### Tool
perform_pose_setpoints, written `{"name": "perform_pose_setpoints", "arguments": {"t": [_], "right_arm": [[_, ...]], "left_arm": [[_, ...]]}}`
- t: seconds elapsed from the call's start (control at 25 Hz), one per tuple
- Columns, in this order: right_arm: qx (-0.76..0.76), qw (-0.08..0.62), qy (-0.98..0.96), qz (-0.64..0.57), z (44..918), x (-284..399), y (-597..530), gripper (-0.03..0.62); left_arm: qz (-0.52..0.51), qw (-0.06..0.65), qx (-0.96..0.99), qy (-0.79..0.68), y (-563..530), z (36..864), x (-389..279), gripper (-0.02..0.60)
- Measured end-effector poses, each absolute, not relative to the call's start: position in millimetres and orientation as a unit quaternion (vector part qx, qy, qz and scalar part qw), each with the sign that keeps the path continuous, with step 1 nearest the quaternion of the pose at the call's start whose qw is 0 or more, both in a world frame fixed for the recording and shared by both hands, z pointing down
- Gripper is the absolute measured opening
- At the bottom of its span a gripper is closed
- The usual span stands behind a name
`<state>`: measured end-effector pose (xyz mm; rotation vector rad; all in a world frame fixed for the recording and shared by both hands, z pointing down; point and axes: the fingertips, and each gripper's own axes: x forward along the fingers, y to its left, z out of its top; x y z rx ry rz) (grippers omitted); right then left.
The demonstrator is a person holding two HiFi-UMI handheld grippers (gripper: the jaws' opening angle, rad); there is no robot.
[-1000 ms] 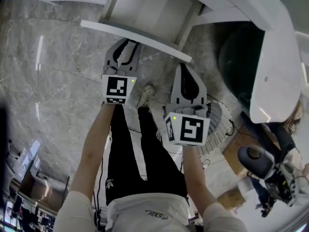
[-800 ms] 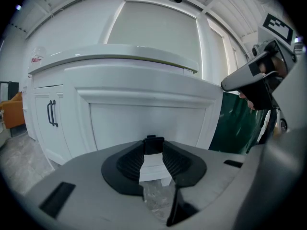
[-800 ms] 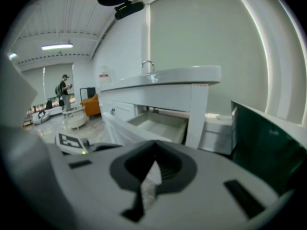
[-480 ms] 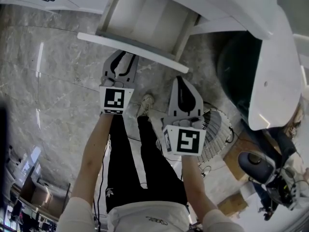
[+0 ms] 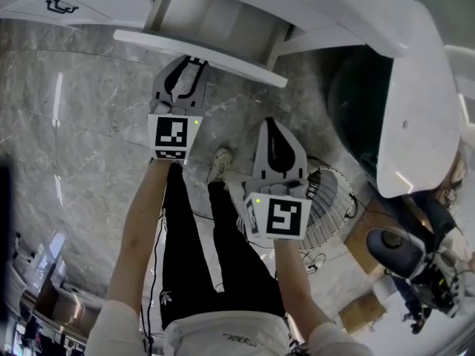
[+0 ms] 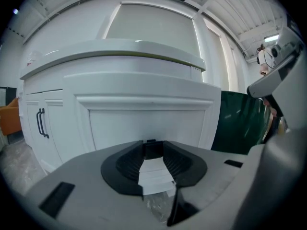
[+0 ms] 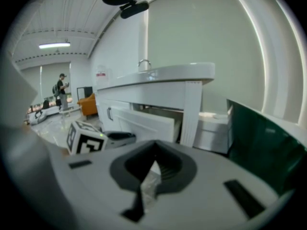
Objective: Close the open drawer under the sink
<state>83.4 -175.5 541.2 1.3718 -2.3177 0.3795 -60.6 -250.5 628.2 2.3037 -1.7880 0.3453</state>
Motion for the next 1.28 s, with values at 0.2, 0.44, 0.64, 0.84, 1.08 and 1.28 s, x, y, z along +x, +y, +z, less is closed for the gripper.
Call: {"name": "perform_pose_setpoints", "arguments": {"t": [0.2,0.44,0.64,0.84,1.08,1.28], "right_arm": [[0.502,0.203,-0.83,0.135,539.9,89.4,-186.3,0.029],[0.506,0.201,-0.826,0.146,547.6,89.9,-198.7,0.029],[0.507,0.195,-0.826,0.15,548.9,79.7,-208.3,0.029],[0.501,0.194,-0.831,0.145,547.6,75.1,-217.7,0.029],[0.511,0.193,-0.823,0.153,551.1,78.4,-226.7,0.029],[0.508,0.201,-0.823,0.156,557.6,80.3,-227.3,0.029]], "left_arm": [[0.111,0.101,0.778,-0.61,-267.3,626.3,-61.6,0.141],[0.108,0.103,0.784,-0.602,-280.1,625.4,-61.3,0.141],[0.107,0.102,0.79,-0.594,-302.1,624.3,-59.8,0.141],[0.103,0.107,0.789,-0.596,-317.5,623.9,-58.7,0.141],[0.095,0.114,0.786,-0.6,-333.2,623.5,-57.8,0.141],[0.093,0.121,0.788,-0.596,-339.2,624.3,-56.6,0.141]]}}
